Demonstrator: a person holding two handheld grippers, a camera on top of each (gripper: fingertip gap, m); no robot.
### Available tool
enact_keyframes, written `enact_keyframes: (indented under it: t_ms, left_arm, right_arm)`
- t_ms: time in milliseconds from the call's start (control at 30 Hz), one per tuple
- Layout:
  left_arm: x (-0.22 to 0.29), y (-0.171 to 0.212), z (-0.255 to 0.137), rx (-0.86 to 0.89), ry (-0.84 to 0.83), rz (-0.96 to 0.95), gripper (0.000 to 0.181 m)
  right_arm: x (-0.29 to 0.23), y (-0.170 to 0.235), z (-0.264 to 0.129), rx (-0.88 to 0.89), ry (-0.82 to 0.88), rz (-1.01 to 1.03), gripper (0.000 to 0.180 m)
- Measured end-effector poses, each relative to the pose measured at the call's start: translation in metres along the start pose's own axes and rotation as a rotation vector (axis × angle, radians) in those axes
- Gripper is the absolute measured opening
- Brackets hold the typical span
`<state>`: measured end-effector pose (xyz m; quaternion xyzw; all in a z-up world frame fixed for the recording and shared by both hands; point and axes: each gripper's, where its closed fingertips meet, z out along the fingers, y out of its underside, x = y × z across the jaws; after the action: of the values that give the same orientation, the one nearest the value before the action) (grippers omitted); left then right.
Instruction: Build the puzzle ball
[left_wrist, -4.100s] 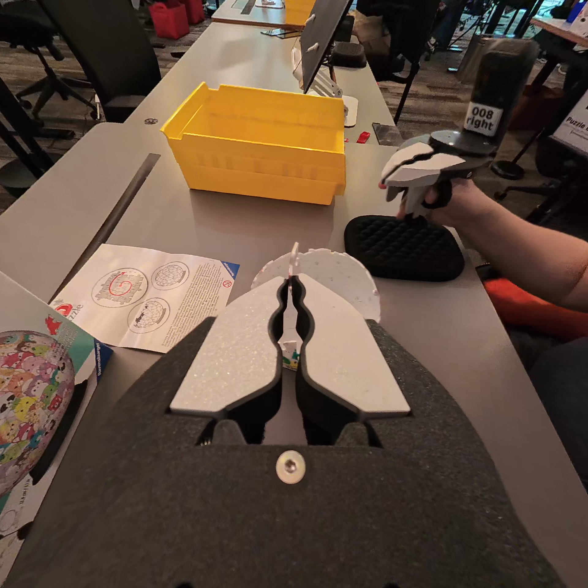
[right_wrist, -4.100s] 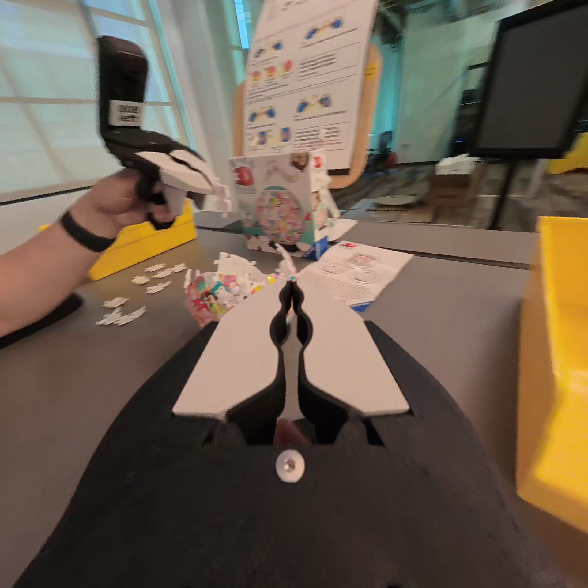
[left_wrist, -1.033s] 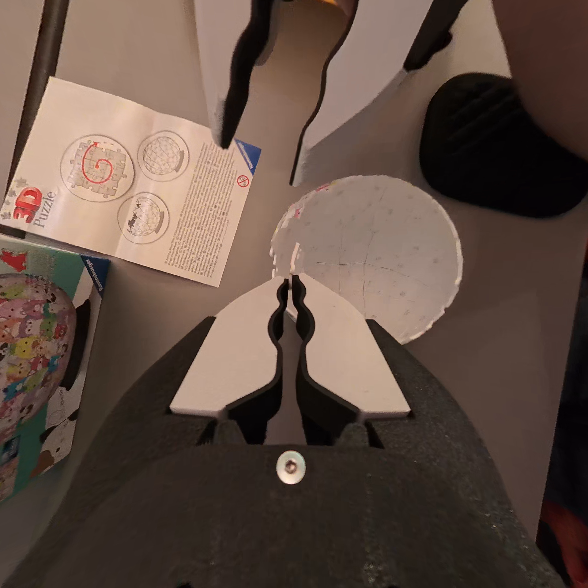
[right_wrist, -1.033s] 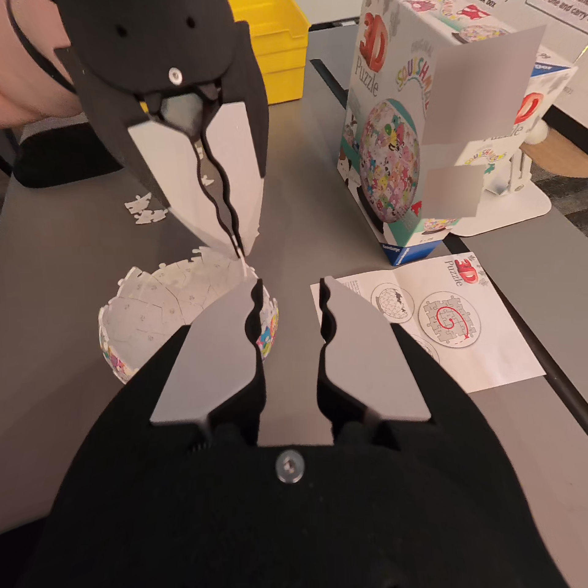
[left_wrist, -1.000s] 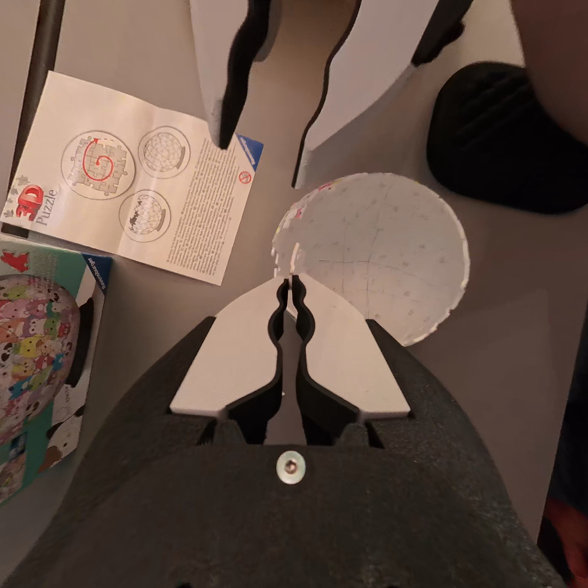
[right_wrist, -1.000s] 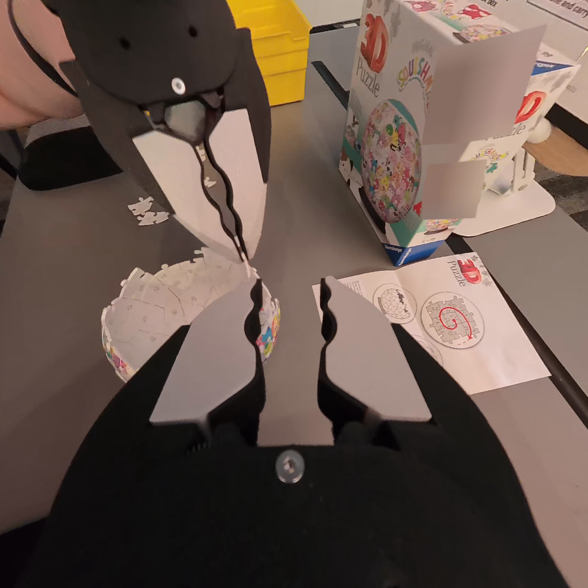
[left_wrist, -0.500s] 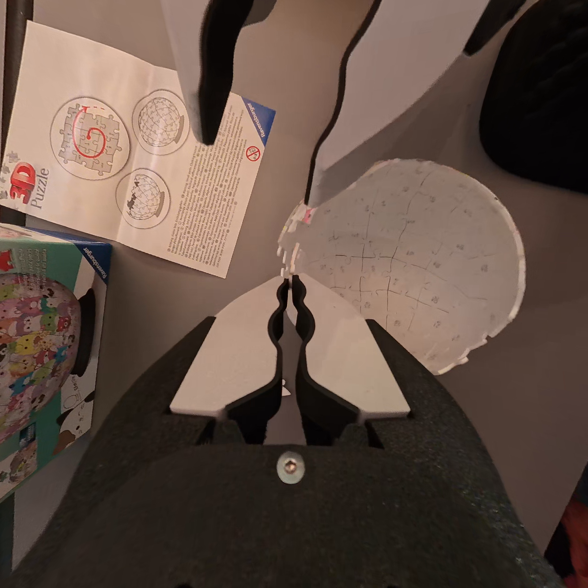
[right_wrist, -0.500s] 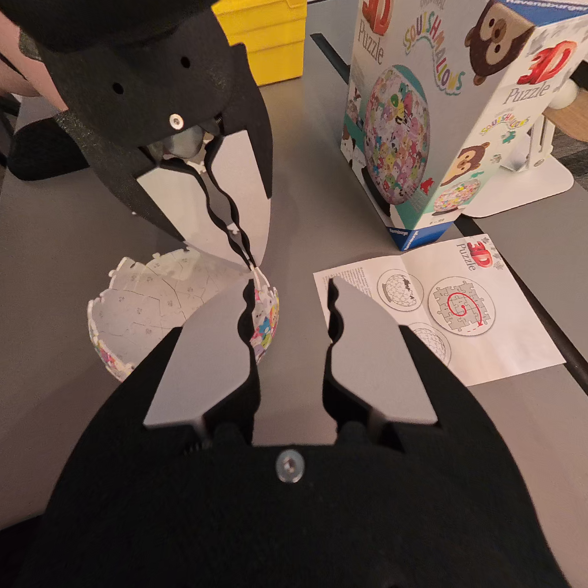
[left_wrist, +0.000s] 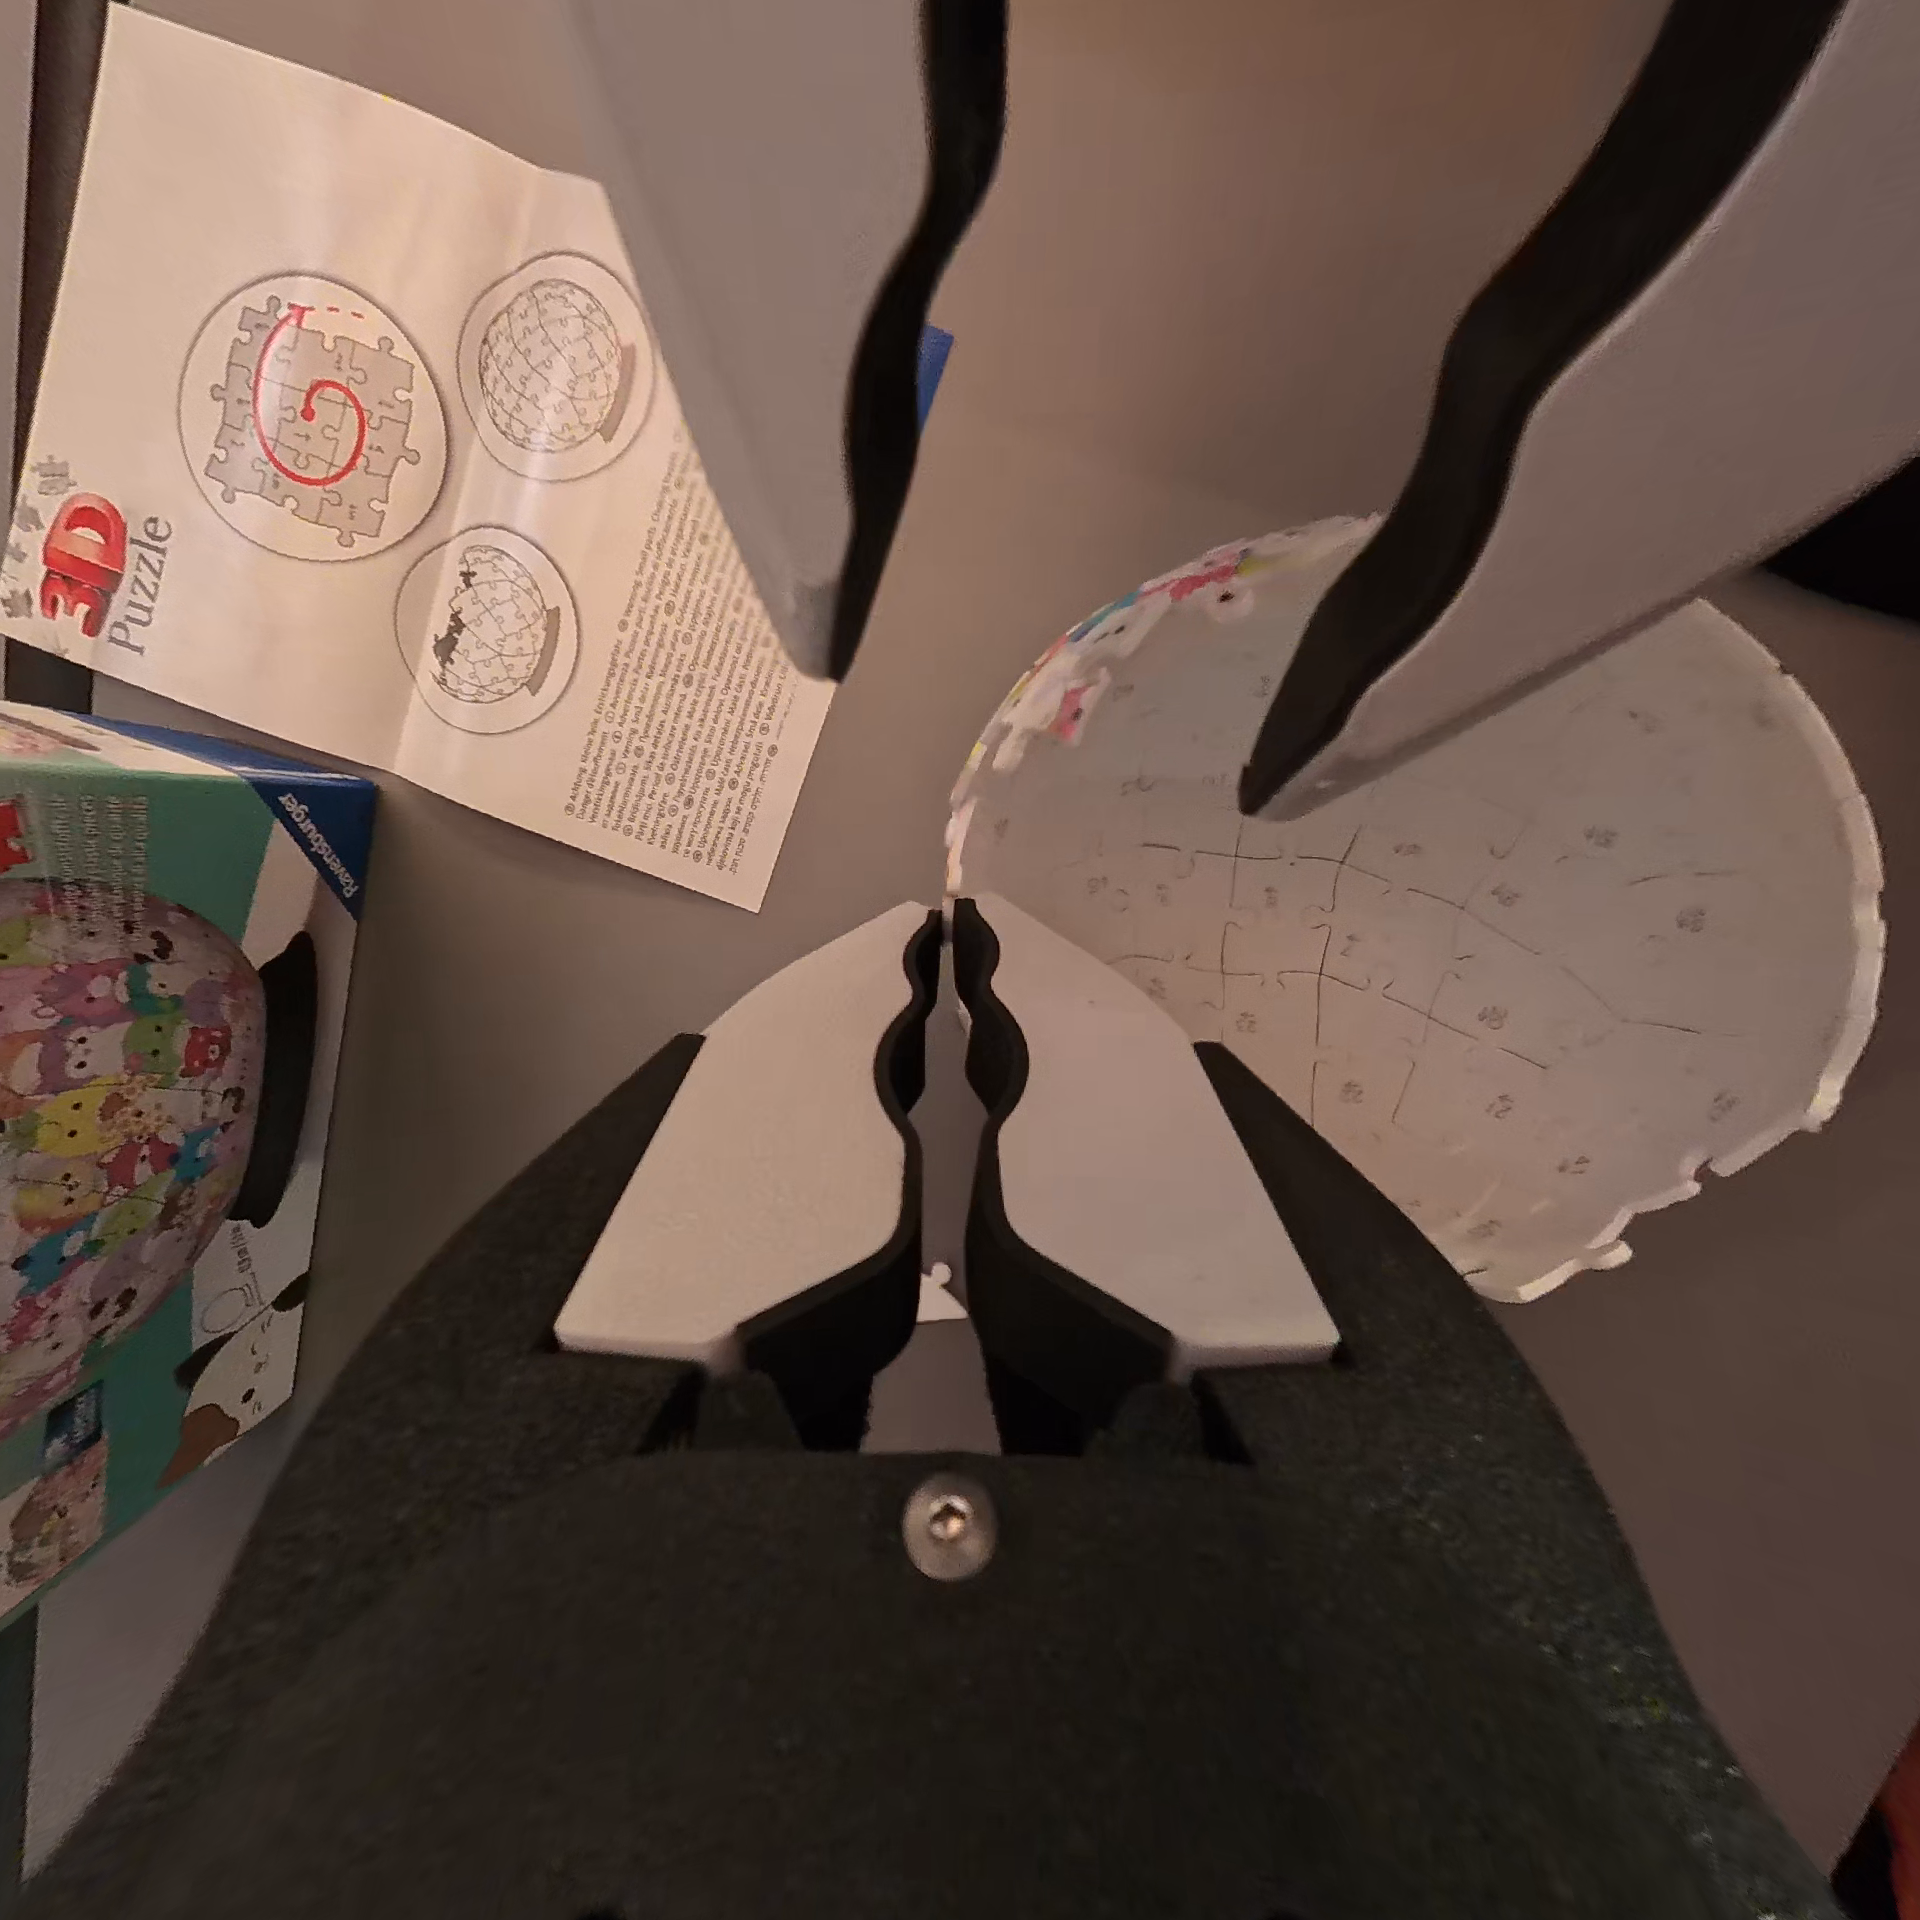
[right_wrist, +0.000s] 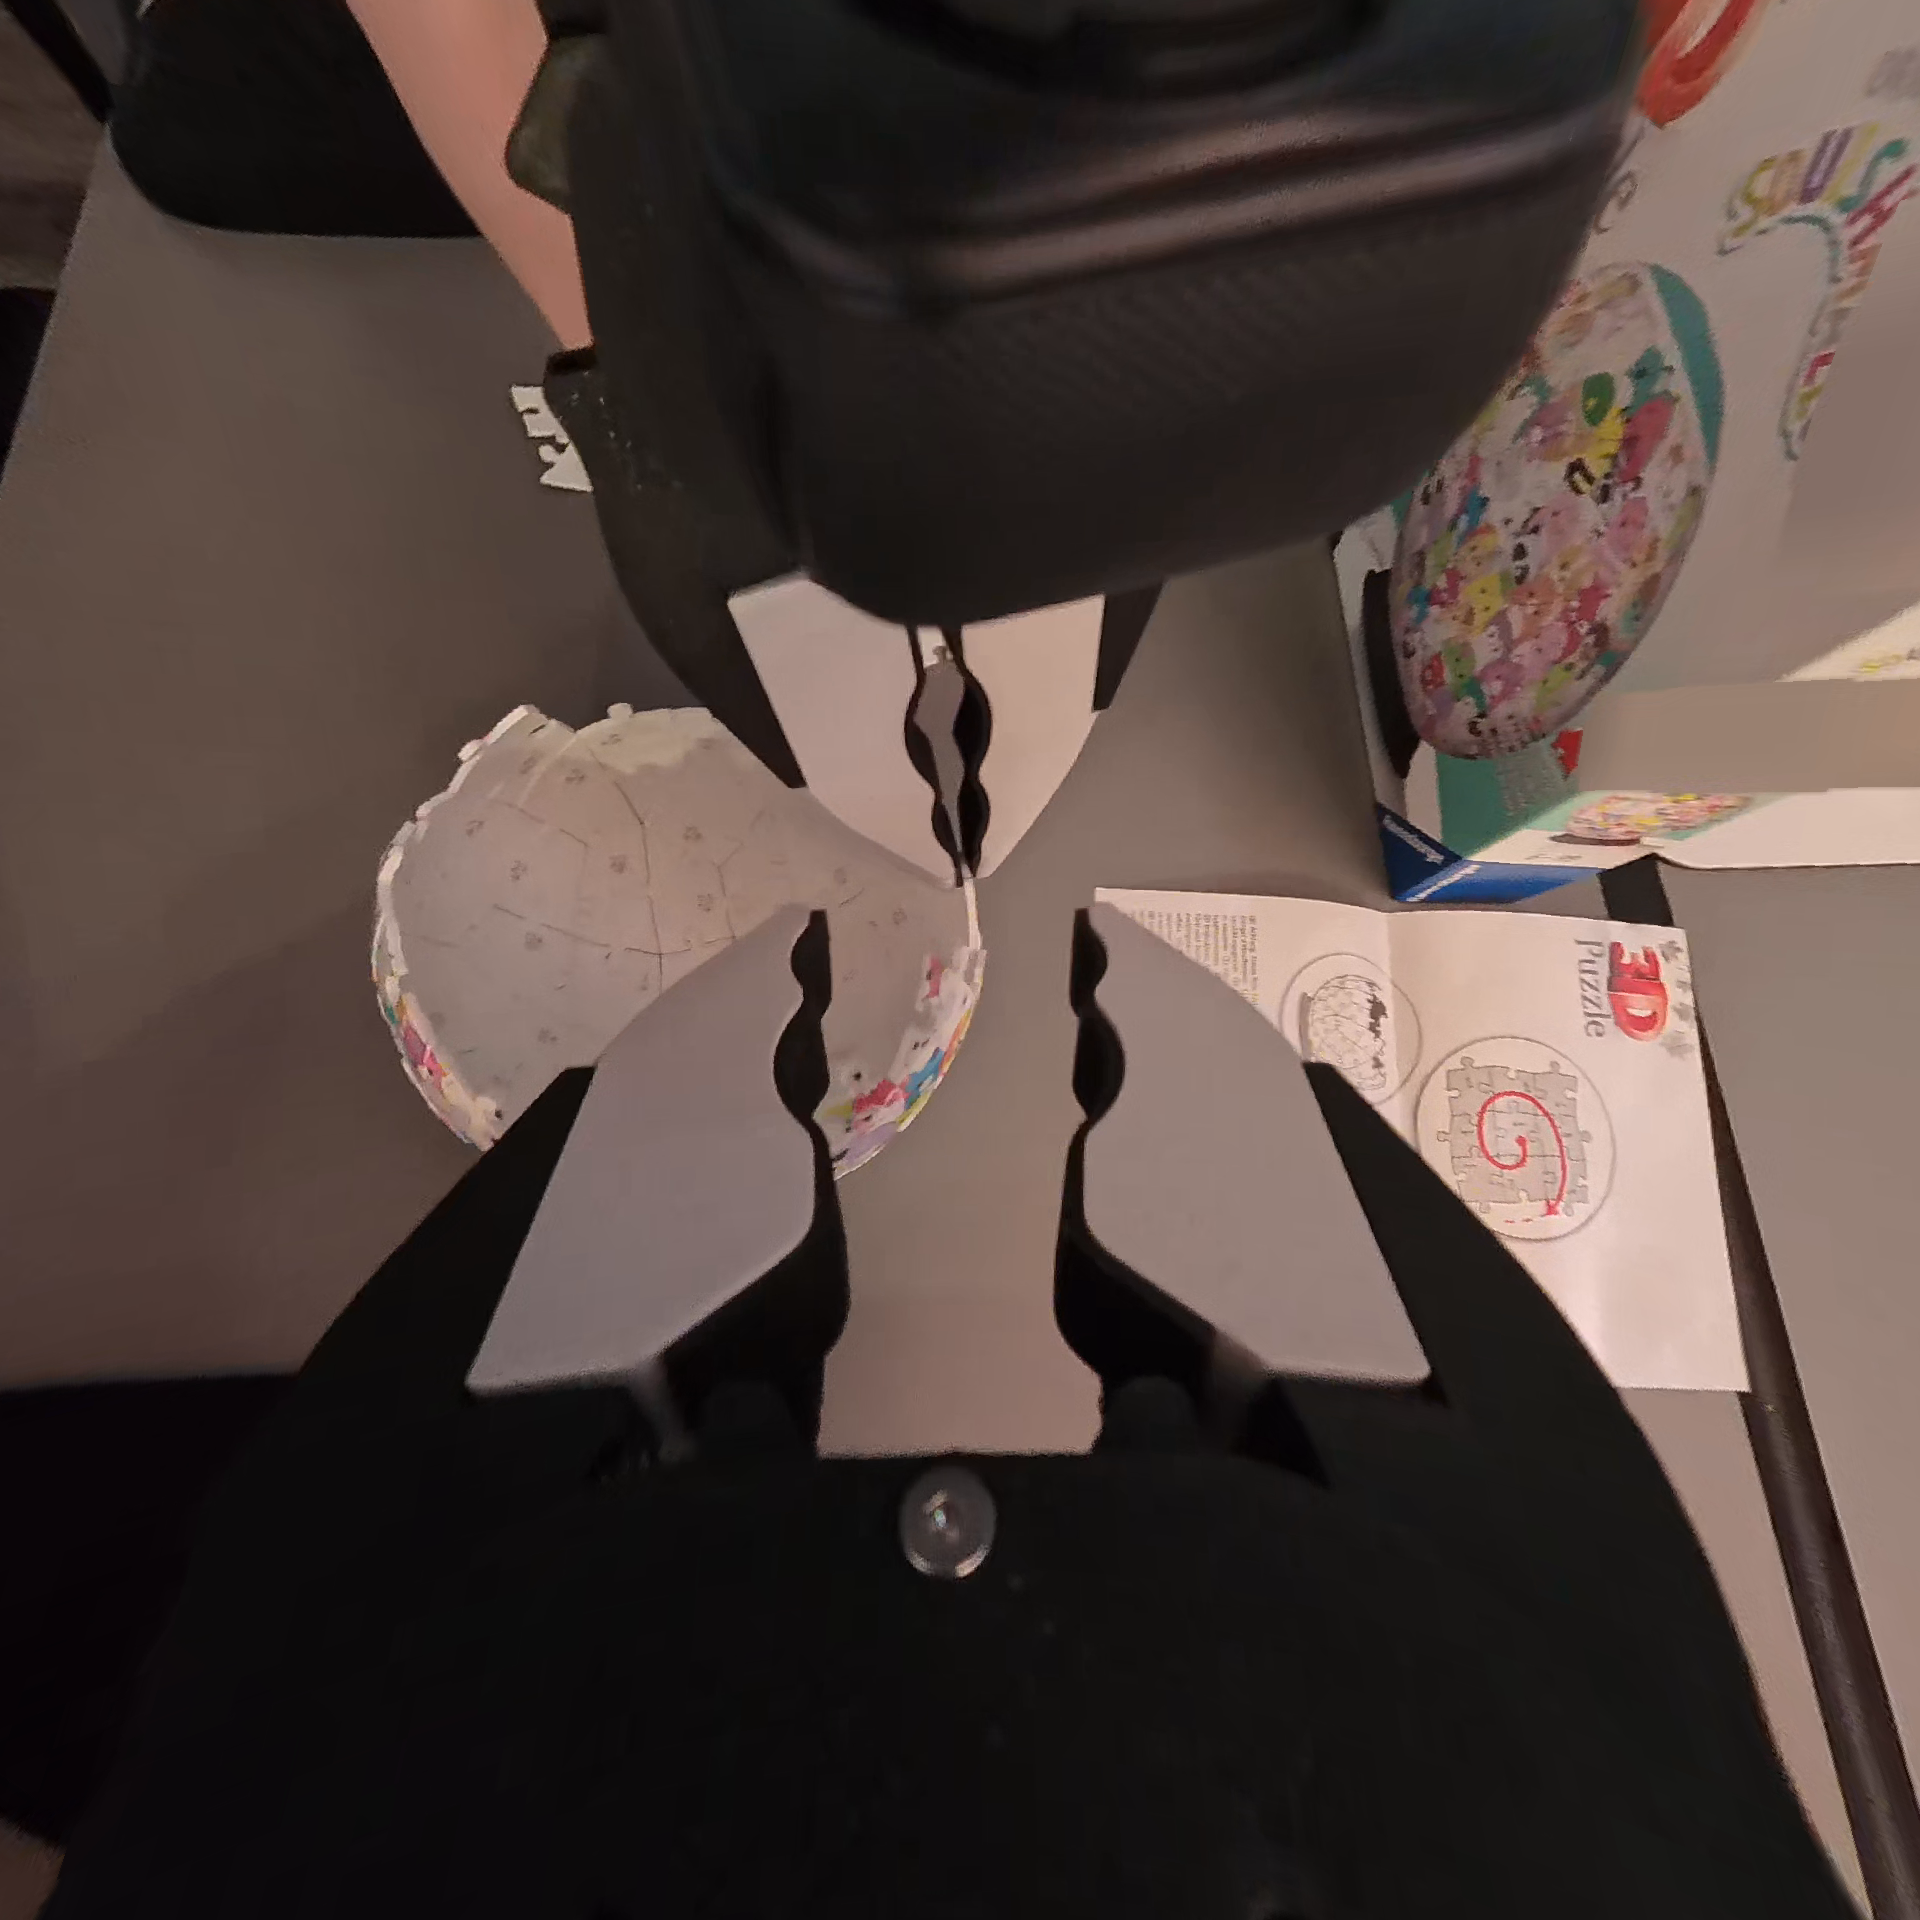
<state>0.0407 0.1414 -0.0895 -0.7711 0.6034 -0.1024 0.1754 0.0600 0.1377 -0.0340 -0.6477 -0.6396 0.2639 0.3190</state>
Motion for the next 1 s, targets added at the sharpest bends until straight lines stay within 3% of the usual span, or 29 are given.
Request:
enact_keyframes:
  t_ms: [433, 800, 900, 1000]
  left_arm:
    - [-0.002, 0.003, -0.001, 0.033, -0.008, -0.017, 0.002]
    - [-0.004, 0.005, -0.003, 0.06, -0.015, -0.038, 0.002]
    - [-0.005, 0.005, -0.003, 0.07, -0.016, -0.044, 0.002]
    - [-0.005, 0.005, -0.003, 0.074, -0.015, -0.05, 0.002]
  right_arm:
    - [0.002, 0.014, 0.024, -0.205, 0.034, -0.08, 0.045]
    - [0.003, -0.006, 0.01, -0.014, -0.121, -0.114, 0.019]
    - [0.007, -0.012, 0.004, 0.057, -0.172, -0.049, 0.019]
    - [0.011, -0.006, 0.006, 0.009, -0.236, 0.091, 0.025]
